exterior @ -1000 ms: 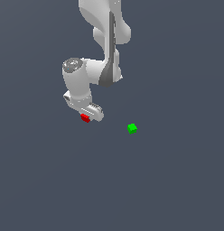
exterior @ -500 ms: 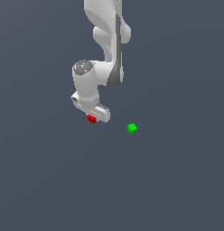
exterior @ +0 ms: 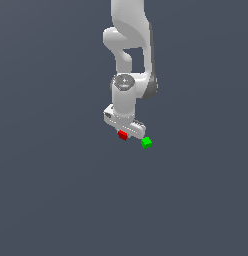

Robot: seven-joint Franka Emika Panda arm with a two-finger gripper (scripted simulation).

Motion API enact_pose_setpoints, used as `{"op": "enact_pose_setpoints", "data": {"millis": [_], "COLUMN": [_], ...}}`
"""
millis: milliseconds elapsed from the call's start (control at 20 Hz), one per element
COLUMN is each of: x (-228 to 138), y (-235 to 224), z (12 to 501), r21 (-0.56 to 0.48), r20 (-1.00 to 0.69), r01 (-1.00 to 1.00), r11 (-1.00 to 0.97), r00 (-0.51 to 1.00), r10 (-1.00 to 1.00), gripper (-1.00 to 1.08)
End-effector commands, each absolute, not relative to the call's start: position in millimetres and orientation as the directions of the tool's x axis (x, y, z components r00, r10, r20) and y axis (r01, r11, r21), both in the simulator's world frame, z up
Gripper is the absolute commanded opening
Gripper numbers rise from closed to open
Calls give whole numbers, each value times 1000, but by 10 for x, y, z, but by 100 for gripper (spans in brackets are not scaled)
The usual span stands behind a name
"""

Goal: Stack the red cube on top of the green cube.

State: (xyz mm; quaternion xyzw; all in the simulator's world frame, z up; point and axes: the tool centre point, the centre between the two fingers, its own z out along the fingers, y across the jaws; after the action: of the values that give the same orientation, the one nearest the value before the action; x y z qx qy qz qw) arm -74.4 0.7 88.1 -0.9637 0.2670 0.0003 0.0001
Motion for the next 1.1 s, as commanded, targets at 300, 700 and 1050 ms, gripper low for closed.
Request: {"op": "enact_pose_setpoints", "data": {"millis": [300, 700, 1050], "x": [-698, -657, -653], "y": [843, 1169, 1179], "z": [681, 602, 598], "r21": [-1, -1, 0], "r20": [0, 0, 0], "r01": [-515, -515, -515], "r11": [-857, -857, -857], "r00": [857, 857, 857], "r10": [-515, -515, -515], "gripper": [-100, -100, 100]}}
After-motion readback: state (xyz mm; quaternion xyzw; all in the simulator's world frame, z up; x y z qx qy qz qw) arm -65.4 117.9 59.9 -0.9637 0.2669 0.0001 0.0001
